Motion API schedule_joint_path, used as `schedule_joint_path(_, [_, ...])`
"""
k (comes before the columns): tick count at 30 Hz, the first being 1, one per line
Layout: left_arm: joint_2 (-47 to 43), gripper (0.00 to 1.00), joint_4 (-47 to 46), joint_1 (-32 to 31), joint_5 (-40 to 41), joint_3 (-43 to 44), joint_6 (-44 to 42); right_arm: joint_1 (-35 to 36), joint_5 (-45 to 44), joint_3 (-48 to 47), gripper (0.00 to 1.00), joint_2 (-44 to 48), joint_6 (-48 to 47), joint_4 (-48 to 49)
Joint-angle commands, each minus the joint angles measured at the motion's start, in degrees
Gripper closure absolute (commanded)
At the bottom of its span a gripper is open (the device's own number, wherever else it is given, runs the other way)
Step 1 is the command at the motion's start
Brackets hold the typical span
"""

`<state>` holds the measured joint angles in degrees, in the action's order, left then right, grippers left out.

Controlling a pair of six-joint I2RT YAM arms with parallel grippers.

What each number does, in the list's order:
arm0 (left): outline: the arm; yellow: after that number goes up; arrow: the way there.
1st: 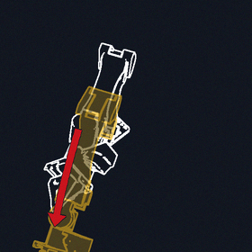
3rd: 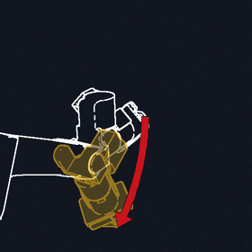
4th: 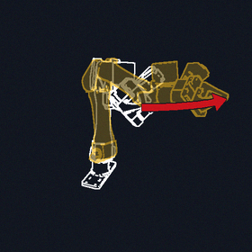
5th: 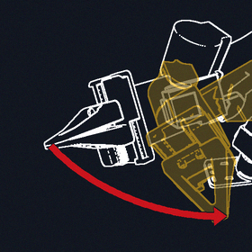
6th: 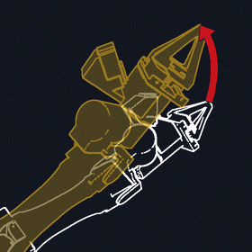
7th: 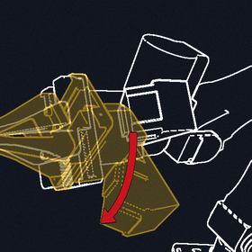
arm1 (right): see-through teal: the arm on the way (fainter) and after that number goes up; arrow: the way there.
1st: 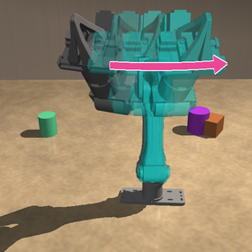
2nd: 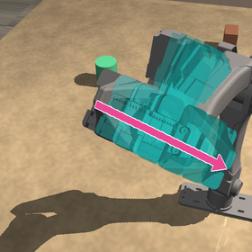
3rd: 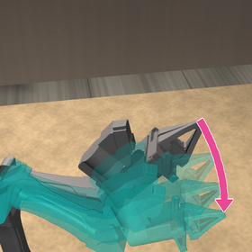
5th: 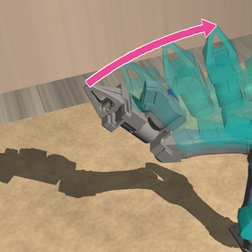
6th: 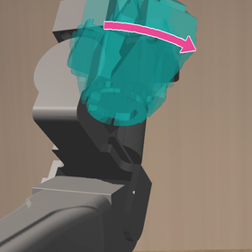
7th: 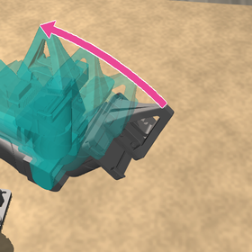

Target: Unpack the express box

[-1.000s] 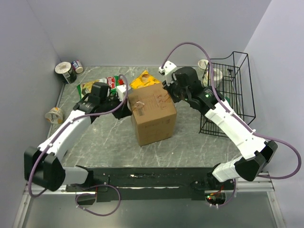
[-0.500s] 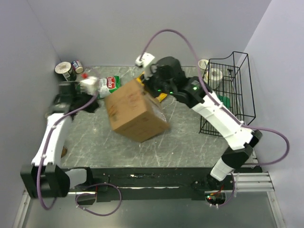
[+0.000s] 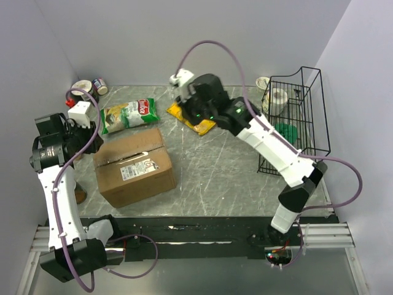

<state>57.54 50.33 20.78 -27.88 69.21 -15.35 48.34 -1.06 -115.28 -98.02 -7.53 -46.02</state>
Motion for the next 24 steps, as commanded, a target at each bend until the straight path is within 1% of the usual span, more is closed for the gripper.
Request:
schedule_joint_path(1, [0.5, 0.63, 3.4, 0.0, 4.5, -2.3, 7.8, -6.8, -2.5, 5.1, 1.00, 3.1, 2.1, 1.7])
schedule_joint_path(3, [1.3, 0.55, 5.4, -0.1, 6.9, -2.1, 8.8, -8.5, -0.7, 6.6, 1.00, 2.4, 3.3, 1.6])
schedule_joint_path(4, [2.2, 0.53, 6.0, 0.0, 9.5, -1.6, 9.5, -8.8, 0.3, 7.7, 1.00, 2.0, 3.7, 1.7])
schedule_joint_path(7, [3.6, 0.48, 9.8, 0.1, 12.1, 2.1, 11.3, -8.9, 2.7, 9.5, 1.00, 0.8, 4.5, 2.4])
schedule_joint_path(8, [3.9, 0.47, 10.6, 0.6, 14.1, 4.3, 11.8, -8.9, 3.8, 9.6, 1.00, 0.1, 4.8, 2.3])
schedule_joint_path(9, [4.0, 0.42, 11.5, 0.9, 15.1, 5.3, 12.4, -8.7, 4.4, 9.6, 1.00, -0.2, 5.8, 2.3])
schedule_joint_path(12, [4.7, 0.38, 14.3, 1.4, 17.1, 7.3, 9.9, -8.4, 6.5, 8.5, 1.00, -1.3, 7.4, 2.0])
schedule_joint_path(14, [6.3, 0.37, 16.3, 1.4, 17.9, 6.0, 6.8, -8.4, 6.9, 7.7, 1.00, -1.8, 7.4, 2.1])
schedule_joint_path(15, [7.0, 0.36, 16.9, 1.5, 17.4, 5.3, 6.1, -8.3, 7.4, 7.4, 1.00, -1.9, 8.3, 2.0])
schedule_joint_path(16, [8.2, 0.36, 17.7, 1.5, 14.9, 4.5, 5.2, -8.4, 7.5, 7.2, 1.00, -1.9, 8.8, 2.0])
schedule_joint_path(17, [8.8, 0.33, 19.2, 1.4, 11.5, 2.4, 1.4, -8.6, 7.6, 7.3, 1.00, -1.7, 8.8, 2.0])
schedule_joint_path(18, [9.4, 0.32, 19.6, 1.4, 7.4, 1.3, -0.9, -8.6, 7.7, 7.5, 1.00, -1.4, 8.8, 2.0])
schedule_joint_path(19, [10.7, 0.32, 19.2, 1.2, 7.1, 0.8, -0.8, -9.0, 7.6, 8.1, 1.00, -1.0, 8.8, 1.9])
schedule_joint_path(20, [11.4, 0.32, 19.8, 1.2, 5.3, 1.7, -3.4, -9.2, 7.5, 8.6, 1.00, 0.0, 8.7, 1.7])
schedule_joint_path(21, [12.2, 0.32, 19.6, 1.1, 2.2, 1.8, -4.2, -9.4, 7.5, 9.1, 1.00, 0.6, 8.5, 1.5])
schedule_joint_path(22, [13.3, 0.32, 19.5, 1.1, 0.6, 1.9, -4.5, -9.7, 7.1, 10.5, 1.00, 1.3, 8.2, 1.5])
schedule_joint_path(24, [14.6, 0.35, 18.4, -1.0, -2.3, 1.7, -5.8, -10.2, 6.3, 12.2, 1.00, 3.6, 8.1, 1.4])
